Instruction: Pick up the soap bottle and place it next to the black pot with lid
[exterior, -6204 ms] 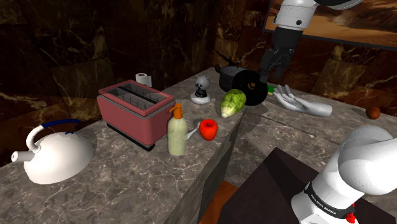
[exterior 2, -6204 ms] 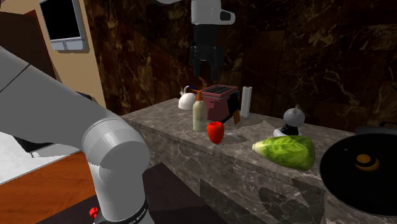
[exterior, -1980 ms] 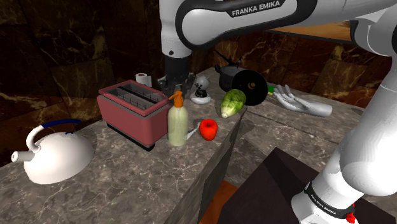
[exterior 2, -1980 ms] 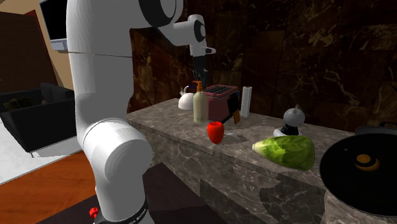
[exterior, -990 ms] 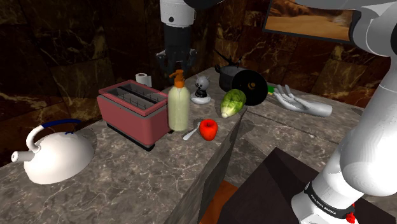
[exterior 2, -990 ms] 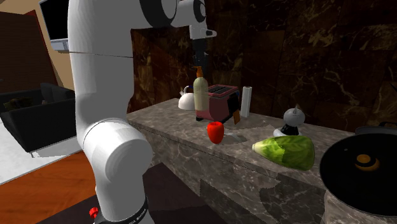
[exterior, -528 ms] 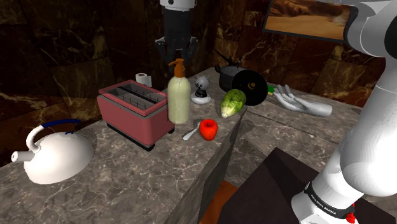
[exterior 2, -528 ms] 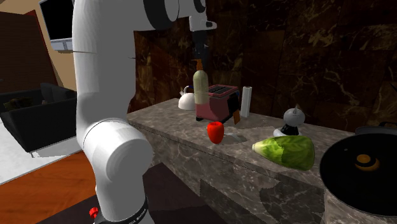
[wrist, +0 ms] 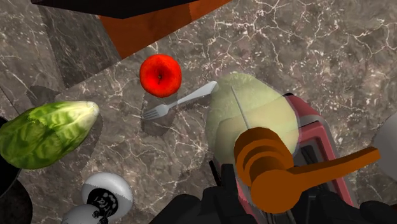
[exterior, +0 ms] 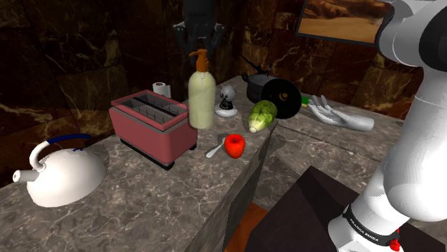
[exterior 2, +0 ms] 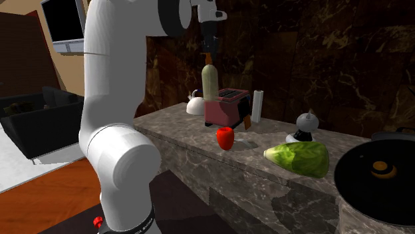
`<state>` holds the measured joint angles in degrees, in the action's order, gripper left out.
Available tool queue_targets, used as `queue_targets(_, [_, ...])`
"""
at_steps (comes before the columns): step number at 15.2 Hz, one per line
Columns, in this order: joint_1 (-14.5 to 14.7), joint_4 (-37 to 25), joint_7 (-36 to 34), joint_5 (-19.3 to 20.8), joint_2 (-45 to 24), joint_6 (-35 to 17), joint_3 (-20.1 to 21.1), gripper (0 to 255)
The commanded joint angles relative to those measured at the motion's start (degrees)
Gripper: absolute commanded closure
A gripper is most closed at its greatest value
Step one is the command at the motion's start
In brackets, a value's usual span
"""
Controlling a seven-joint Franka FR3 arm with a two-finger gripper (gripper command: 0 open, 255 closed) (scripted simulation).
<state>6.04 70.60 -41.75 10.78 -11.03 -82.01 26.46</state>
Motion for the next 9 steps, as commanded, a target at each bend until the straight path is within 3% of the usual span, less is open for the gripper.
queue_targets(1, [0.5, -3.0, -0.1, 0.6, -1.1, 2.0, 0.1, 255])
queue_targets(9, [4.5, -19.6, -0.2, 4.5, -7.9, 12.3, 0.5, 255])
